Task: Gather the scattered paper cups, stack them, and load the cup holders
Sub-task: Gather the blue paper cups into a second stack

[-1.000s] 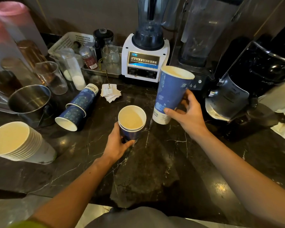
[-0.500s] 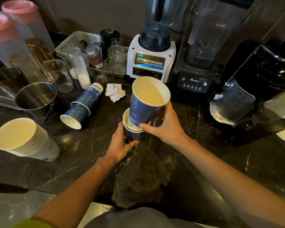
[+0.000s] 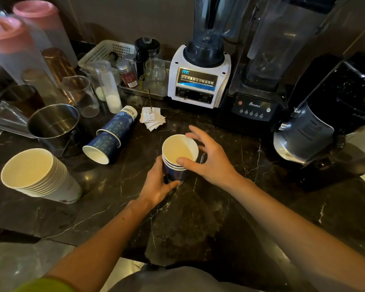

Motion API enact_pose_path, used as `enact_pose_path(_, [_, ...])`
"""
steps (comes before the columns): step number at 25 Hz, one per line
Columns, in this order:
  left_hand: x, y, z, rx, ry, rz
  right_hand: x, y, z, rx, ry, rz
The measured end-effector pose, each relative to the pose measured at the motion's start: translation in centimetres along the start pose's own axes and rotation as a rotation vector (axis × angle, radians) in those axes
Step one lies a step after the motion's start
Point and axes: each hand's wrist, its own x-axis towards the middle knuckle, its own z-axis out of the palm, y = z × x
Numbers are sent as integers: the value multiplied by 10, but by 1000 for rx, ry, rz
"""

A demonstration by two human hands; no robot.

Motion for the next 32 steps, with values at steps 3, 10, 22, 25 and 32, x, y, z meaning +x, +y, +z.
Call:
enact_pose_path(3, [-2,1,-2,-13,21,-28,0,7,10,-14,20,28])
enact_pose_path(10, [-21,-9,-26,-20,153,-37,18,-5,34,-72,-128,-4])
enact_pose_path(22, [-68,-43,-92,-51,376,-201,98,-28,100,161,-192,28])
enact_pose_path(25, [-75,-49,-98,-69,413,-216,138,-24,122,-112,-332,-28])
enact_pose_path(32, [-70,-54,-95,-88,371,-210,213,-31,157,-757,-560,-415])
